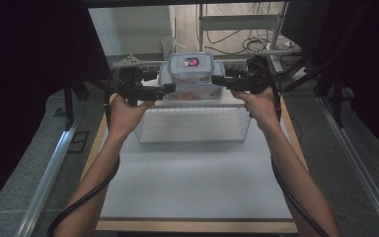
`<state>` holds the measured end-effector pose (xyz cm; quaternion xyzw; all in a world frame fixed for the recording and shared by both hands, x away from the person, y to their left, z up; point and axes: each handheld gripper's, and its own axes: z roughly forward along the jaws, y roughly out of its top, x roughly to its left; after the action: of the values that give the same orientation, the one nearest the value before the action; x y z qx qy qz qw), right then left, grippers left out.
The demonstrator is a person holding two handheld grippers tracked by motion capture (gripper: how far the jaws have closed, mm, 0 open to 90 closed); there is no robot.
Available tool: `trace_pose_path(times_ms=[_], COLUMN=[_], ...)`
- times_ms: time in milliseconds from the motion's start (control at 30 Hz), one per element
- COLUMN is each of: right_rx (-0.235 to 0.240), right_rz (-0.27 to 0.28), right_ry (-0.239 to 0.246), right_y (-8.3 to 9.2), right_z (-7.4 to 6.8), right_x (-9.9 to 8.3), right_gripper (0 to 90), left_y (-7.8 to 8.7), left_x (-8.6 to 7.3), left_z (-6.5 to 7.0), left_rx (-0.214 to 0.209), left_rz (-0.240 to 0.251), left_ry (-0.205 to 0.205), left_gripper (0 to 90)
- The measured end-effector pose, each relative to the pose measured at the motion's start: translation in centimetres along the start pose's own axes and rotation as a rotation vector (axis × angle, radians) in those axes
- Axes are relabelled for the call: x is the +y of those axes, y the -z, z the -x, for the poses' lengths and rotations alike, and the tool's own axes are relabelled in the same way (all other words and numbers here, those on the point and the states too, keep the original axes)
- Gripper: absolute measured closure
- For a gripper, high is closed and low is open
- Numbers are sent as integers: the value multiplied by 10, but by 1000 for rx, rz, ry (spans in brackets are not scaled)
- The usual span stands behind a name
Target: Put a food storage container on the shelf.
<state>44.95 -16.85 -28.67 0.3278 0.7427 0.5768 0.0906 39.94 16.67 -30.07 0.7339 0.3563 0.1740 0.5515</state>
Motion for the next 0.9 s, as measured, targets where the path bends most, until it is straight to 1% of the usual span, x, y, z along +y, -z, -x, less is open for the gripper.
trace_pose_path(times_ms=[33,133,167,200,233,267,433,500,567,600,700,800,867,900], right_rx=[-2,-1,-3,-3,-3,-3,-6,-5,-4,-4,0,4,3,3], right_rz=[-2,-2,-3,-3,-8,-8,-24,-29,-34,-34,-36,-39,-41,-44], right_ry=[8,20,27,27,35,35,51,59,69,69,83,86,88,91], right_y=[1,4,4,4,6,6,8,9,10,10,13,15,15,16], right_z=[-1,-3,-3,-3,-5,-5,-9,-11,-13,-13,-18,-21,-22,-24], right_x=[-2,-6,-8,-8,-12,-12,-23,-26,-29,-29,-35,-39,-40,-43], right_gripper=[229,215,211,211,201,201,175,167,162,162,155,148,146,138], left_y=[0,2,2,2,4,4,7,7,9,9,11,13,15,17], left_x=[0,-8,-8,-10,-14,-14,-23,-25,-32,-32,-38,-43,-47,-51], left_z=[0,4,4,6,9,9,19,20,23,23,26,29,31,33], left_rx=[0,1,1,5,6,6,-1,0,-5,-5,-6,5,6,10], left_rz=[0,-26,-26,-33,-37,-37,-51,-55,-63,-63,-70,-75,-73,-73], left_ry=[0,-19,-19,-32,-44,-44,-52,-55,-55,-55,-58,-72,-74,-80], left_gripper=[107,97,94,94,94,93,74,71,67,65,59,54,52,47])
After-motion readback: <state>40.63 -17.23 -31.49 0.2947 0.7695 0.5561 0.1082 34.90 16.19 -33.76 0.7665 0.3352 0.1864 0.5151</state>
